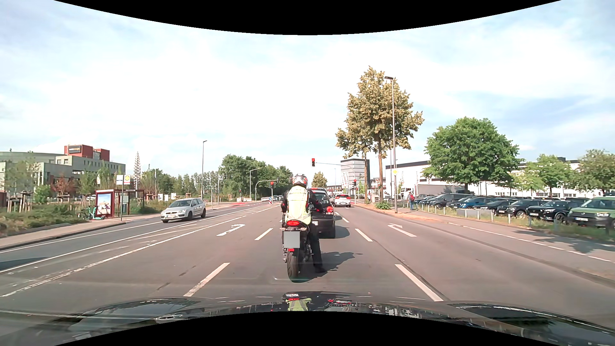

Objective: Follow the waypoints while adhering to traffic rules and regulations

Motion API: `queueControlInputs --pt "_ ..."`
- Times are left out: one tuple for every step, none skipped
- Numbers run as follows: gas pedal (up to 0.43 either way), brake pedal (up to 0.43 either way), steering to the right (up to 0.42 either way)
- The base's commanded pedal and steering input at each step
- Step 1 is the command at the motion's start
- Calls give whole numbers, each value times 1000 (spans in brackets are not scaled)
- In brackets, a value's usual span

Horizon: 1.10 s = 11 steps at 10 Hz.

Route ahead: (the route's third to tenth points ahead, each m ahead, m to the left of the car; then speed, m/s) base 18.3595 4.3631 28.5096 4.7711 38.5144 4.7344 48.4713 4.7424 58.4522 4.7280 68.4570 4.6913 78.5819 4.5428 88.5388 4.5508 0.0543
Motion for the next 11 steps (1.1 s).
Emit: queueControlInputs --pt "0 140 -6" --pt "0 152 -6" --pt "0 159 -6" --pt "0 189 -6" --pt "0 220 -6" --pt "0 238 -6" --pt "0 244 -6" --pt "0 238 -6" --pt "0 207 -6" --pt "0 134 -6" --pt "0 37 -6"
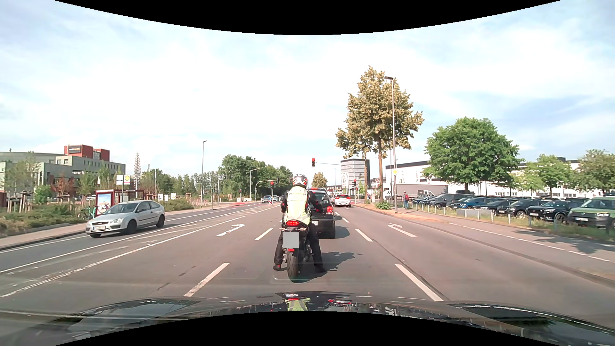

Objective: Follow the waypoints while adhering to traffic rules and regulations

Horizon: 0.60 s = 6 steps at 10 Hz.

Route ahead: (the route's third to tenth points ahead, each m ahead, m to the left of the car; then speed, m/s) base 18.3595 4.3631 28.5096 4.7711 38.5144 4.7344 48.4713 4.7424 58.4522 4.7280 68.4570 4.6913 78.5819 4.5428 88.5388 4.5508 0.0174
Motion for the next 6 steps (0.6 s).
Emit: queueControlInputs --pt "0 0 -6" --pt "0 0 -6" --pt "0 0 -6" --pt "0 0 -6" --pt "0 0 -6" --pt "0 0 -6"
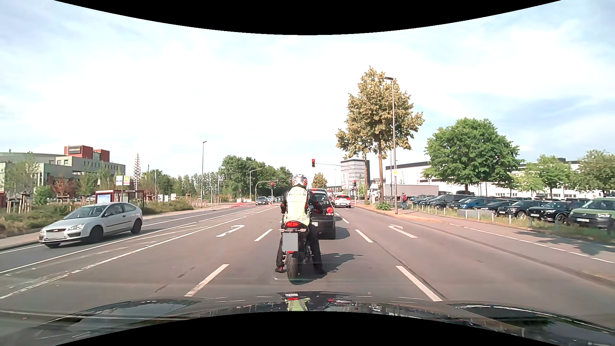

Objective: Follow the waypoints while adhering to traffic rules and regulations

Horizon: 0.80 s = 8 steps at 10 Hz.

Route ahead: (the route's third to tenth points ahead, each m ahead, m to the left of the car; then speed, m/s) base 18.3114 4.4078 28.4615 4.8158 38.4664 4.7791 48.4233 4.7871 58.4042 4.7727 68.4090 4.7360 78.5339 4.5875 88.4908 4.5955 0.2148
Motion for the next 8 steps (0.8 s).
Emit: queueControlInputs --pt "0 91 -6" --pt "0 134 -6" --pt "0 152 -6" --pt "0 159 -6" --pt "0 171 -7" --pt "0 177 -6" --pt "0 177 -6" --pt "0 183 -6"
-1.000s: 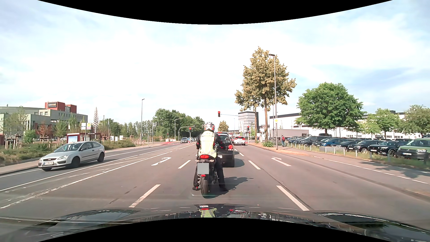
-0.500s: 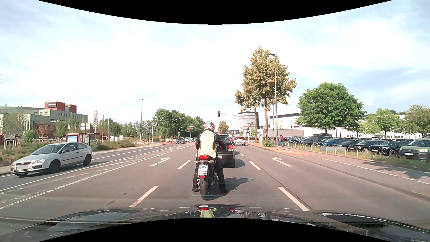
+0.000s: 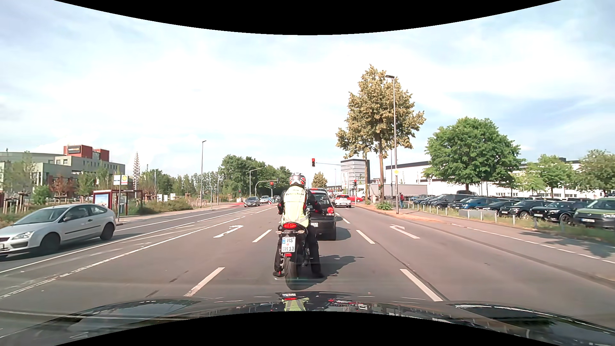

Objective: Follow the waypoints while adhering to traffic rules and regulations

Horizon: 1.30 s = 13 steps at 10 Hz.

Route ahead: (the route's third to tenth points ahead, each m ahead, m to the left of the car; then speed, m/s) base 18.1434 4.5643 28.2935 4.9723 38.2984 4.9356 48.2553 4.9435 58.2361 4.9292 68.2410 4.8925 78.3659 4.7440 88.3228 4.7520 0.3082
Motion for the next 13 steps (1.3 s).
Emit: queueControlInputs --pt "0 183 -6" --pt "0 183 -6" --pt "0 189 -6" --pt "0 189 -6" --pt "0 195 -6" --pt "0 195 -7" --pt "0 195 -6" --pt "0 195 -6" --pt "0 195 -6" --pt "0 195 -7" --pt "0 195 -7" --pt "0 195 -7" --pt "0 183 -6"
